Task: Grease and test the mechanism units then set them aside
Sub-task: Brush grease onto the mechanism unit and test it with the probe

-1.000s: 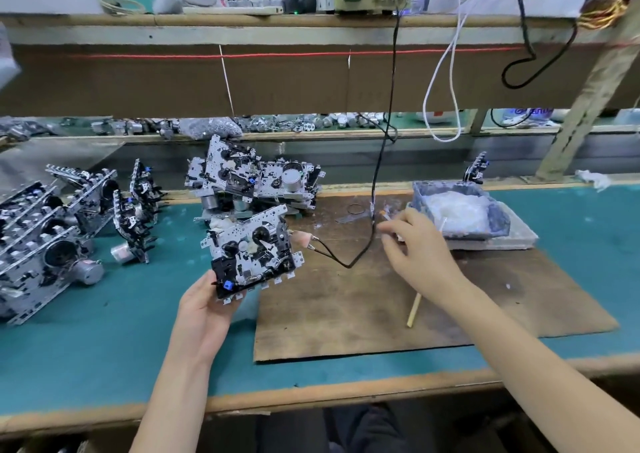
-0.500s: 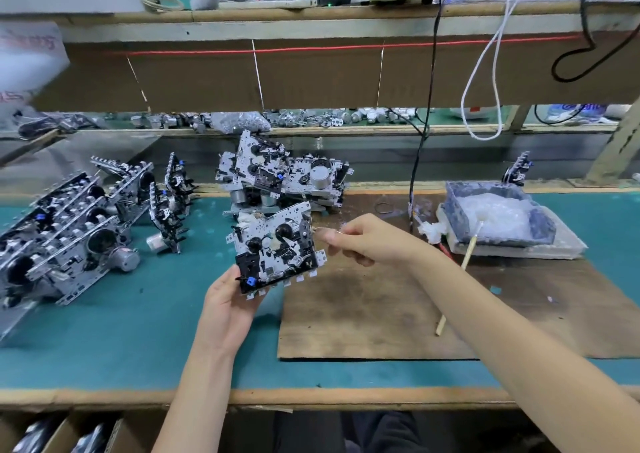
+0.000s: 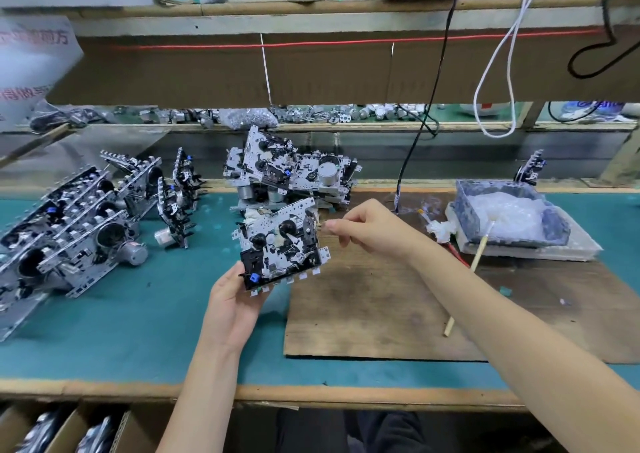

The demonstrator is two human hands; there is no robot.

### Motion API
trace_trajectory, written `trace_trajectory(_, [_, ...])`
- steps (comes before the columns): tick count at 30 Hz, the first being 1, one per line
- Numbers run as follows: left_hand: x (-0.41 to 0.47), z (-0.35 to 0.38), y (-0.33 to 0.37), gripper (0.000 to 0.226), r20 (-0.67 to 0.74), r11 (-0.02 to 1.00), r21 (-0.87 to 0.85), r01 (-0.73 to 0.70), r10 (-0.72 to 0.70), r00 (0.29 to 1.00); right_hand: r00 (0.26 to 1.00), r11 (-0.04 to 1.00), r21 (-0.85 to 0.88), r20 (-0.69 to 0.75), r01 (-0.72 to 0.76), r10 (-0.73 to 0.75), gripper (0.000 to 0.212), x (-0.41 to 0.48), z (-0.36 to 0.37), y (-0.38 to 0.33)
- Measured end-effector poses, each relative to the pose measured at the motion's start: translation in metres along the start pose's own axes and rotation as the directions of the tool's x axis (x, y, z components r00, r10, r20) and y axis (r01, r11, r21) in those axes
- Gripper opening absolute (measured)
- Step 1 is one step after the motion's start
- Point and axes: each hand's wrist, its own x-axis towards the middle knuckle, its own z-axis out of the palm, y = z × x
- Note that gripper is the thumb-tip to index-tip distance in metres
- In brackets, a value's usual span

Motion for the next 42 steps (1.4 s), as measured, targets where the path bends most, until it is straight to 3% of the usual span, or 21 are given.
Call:
trace_trajectory(2, [0.001,0.0,0.0,0.052,0.016,1.0,0.016,0.004,-0.004,1.0,1.0,1.0,0.011,-0.008,0.002,-0.002,0.043,0.001,0.0,0.001])
trace_trajectory(4, [0.001,-0.001,0.001,0.06,0.013,1.0,0.012,-0.005,0.005,1.0,1.0,1.0,0.019,-0.007,0.002,-0.002,0.042,0.002,0.0,0.003])
trace_trajectory(10, [0.002,-0.003,0.0,0.057,0.002,1.0,-0.019,-0.007,0.007,1.0,0.999,0.999,0.013,0.01,-0.046,0.046,0.042,0.003,0.001,0.006])
trace_trajectory(14, [0.001,-0.004,-0.002,0.019,-0.017,0.999,-0.045,0.007,-0.008,1.0,0.997,0.998,0.005,0.041,-0.068,0.068,0.04,0.003,-0.001,0.005])
trace_trajectory(16, [0.001,-0.004,-0.002,0.02,-0.007,0.999,-0.031,0.006,-0.006,1.0,0.998,0.998,-0.014,0.03,-0.063,0.063,0.039,0.003,-0.001,0.005])
trace_trajectory(19, [0.0,-0.001,0.001,0.048,0.011,1.0,-0.009,0.003,-0.003,1.0,0.998,0.998,-0.005,0.019,-0.063,0.063,0.038,0.003,0.001,0.005])
trace_trajectory(23, [-0.001,-0.001,0.001,0.026,-0.003,1.0,-0.027,-0.001,0.001,1.0,0.998,0.998,-0.011,-0.016,-0.061,0.061,0.041,0.002,0.008,0.007])
trace_trajectory(27, [-0.002,0.0,0.002,0.055,0.008,1.0,0.009,-0.014,0.014,1.0,0.997,0.997,-0.002,-0.04,-0.073,0.073,0.045,0.001,0.01,0.007])
trace_trajectory(29, [-0.001,0.0,0.002,0.05,0.005,1.0,0.022,-0.021,0.021,1.0,0.996,0.996,-0.018,-0.037,-0.087,0.086,0.045,0.0,0.01,0.006])
trace_trajectory(30, [0.0,-0.001,0.001,0.036,0.004,1.0,0.018,-0.022,0.022,1.0,0.995,0.995,-0.033,-0.038,-0.094,0.093,0.044,0.0,0.01,0.005])
trace_trajectory(32, [-0.001,0.001,0.0,0.012,-0.004,0.999,-0.002,-0.041,0.041,0.999,0.994,0.993,-0.077,-0.072,-0.092,0.087,0.042,-0.001,0.009,0.003])
trace_trajectory(37, [0.0,0.0,-0.001,0.022,0.026,0.997,0.033,-0.067,0.066,0.997,0.944,0.94,-0.342,-0.313,-0.012,-0.102,0.027,-0.013,-0.009,0.0])
trace_trajectory(42, [0.001,0.0,-0.002,0.044,0.019,0.997,0.021,-0.072,0.072,0.997,0.935,0.748,-0.618,-0.353,-0.241,0.009,0.033,-0.038,-0.041,0.007])
